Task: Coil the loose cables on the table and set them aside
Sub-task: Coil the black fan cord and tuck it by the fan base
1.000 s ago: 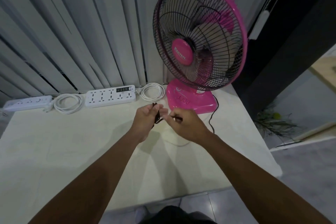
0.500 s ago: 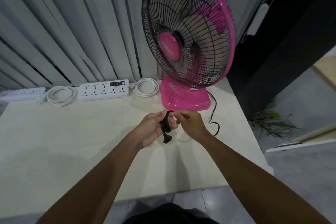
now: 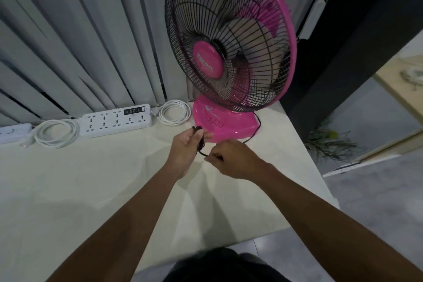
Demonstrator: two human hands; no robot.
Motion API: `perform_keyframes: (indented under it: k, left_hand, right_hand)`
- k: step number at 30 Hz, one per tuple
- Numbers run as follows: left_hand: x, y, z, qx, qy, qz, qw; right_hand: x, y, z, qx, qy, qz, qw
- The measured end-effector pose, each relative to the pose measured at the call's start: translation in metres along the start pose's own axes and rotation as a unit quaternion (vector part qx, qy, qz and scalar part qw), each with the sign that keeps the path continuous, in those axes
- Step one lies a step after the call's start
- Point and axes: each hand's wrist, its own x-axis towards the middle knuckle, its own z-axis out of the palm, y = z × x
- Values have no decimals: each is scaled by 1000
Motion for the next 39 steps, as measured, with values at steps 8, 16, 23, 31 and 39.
perform_keyframes:
  k: [8,16,23,31,39]
  left_hand:
    - [-12,-18,10,78,-145,-85,983]
    - [-7,-26,20,-228,-65,-172,956]
    - [24,-32,78,-330,51,-166,928]
    - [47,-54,154,-21,152,-137,979]
    - [59,-64,193,228,57,-193,953]
  right_hand:
    - [12,24,-17,222,21,130,966]
    - [-6,65,27,228,59,130,963]
    - [-35,93,40,36,-4,21,999]
    - [-48,151,1,-114,2,-159,981]
    - [-26,200,-45,3,-25,-180,983]
